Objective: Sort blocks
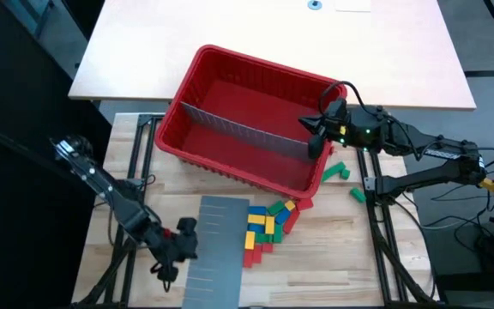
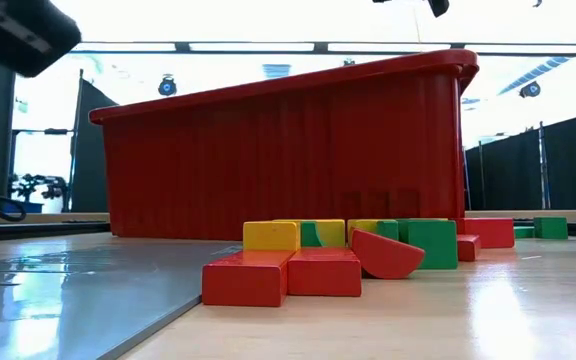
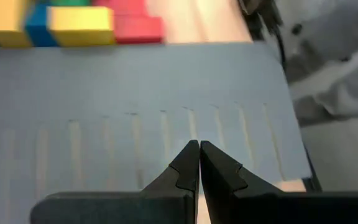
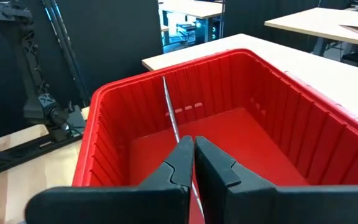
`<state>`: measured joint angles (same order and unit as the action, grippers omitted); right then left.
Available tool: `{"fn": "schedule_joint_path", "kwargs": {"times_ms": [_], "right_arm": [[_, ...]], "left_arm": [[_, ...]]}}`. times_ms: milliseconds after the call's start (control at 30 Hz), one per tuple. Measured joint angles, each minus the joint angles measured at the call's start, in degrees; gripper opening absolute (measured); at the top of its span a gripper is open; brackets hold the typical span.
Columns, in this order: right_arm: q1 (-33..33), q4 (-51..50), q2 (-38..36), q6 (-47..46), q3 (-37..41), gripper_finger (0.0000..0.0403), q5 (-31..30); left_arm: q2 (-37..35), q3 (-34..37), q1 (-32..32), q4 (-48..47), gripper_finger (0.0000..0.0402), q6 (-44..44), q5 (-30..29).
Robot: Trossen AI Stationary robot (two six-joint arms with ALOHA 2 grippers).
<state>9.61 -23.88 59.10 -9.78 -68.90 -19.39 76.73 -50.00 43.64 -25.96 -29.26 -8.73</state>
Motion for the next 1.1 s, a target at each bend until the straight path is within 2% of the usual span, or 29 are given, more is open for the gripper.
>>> {"fn": "schedule_joint_path", "kwargs": {"times_ms": [267, 700, 867, 1100], "right_arm": [[0.0, -0.1, -1.3, 0.7, 0.0, 0.0, 0.1], [0.0, -0.7, -2.0, 0.9, 0.0, 0.0, -0.1], [0.0, -1.4, -2.0, 1.0, 0.0, 0.0, -0.1], [0.0, -1.4, -2.0, 1.2, 0.0, 0.0, -0.1]], "left_arm": [[4.7, 0.0, 3.2, 2.6, 0.0, -0.2, 5.9], [11.6, 0.0, 3.7, 10.6, 0.0007, -0.2, 18.4], [13.5, 0.0, 3.8, 11.4, 0.0046, -0.2, 18.4], [15.3, 0.0, 3.9, 16.5, 0.0139, -1.1, 18.5]]}}
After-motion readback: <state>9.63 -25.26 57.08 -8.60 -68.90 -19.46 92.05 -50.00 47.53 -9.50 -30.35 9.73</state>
